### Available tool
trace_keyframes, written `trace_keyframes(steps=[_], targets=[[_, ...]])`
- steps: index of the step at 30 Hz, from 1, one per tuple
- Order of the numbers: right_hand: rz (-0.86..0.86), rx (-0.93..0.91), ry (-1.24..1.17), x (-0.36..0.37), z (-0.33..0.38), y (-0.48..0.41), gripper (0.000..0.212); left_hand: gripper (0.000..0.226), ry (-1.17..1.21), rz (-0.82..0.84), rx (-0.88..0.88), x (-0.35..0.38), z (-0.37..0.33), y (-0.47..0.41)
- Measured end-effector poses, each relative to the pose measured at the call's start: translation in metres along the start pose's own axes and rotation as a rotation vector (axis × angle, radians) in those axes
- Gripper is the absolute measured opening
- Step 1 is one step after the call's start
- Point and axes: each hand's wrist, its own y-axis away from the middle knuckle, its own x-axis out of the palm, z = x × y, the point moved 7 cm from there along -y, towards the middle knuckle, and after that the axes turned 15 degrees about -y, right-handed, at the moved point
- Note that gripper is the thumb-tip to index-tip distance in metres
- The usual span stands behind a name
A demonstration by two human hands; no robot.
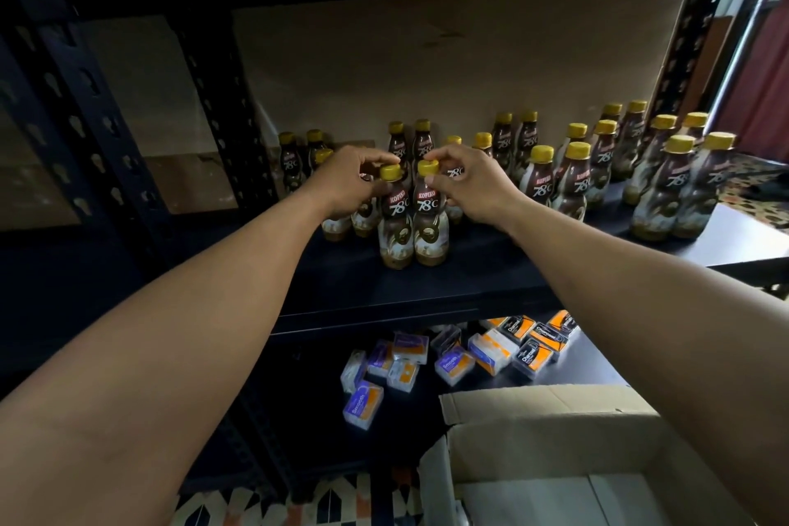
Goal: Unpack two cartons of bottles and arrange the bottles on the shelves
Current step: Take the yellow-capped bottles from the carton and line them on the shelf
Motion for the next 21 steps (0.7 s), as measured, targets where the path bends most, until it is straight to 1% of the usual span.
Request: trace_keyframes(steps=[8,17,19,21], targets=[[0.032,-0.007,0.034,0.000,0.002,-0.001,0.030,0.047,-0.010,0.011,-0.016,0.002,0.005,-0.002],[0.041,0.008,0.010,0.002,0.000,-0.003,0.028,0.048,0.017,0.039,-0.016,0.004,0.010,-0.004],[0.041,0.011,0.006,0.000,0.001,-0.002,0.030,0.048,0.025,0.035,-0.004,0.005,0.010,-0.005],[0.058,0.016,0.012,0.000,0.004,0.002,0.035,0.053,0.042,0.023,0.001,0.005,0.011,-0.003]])
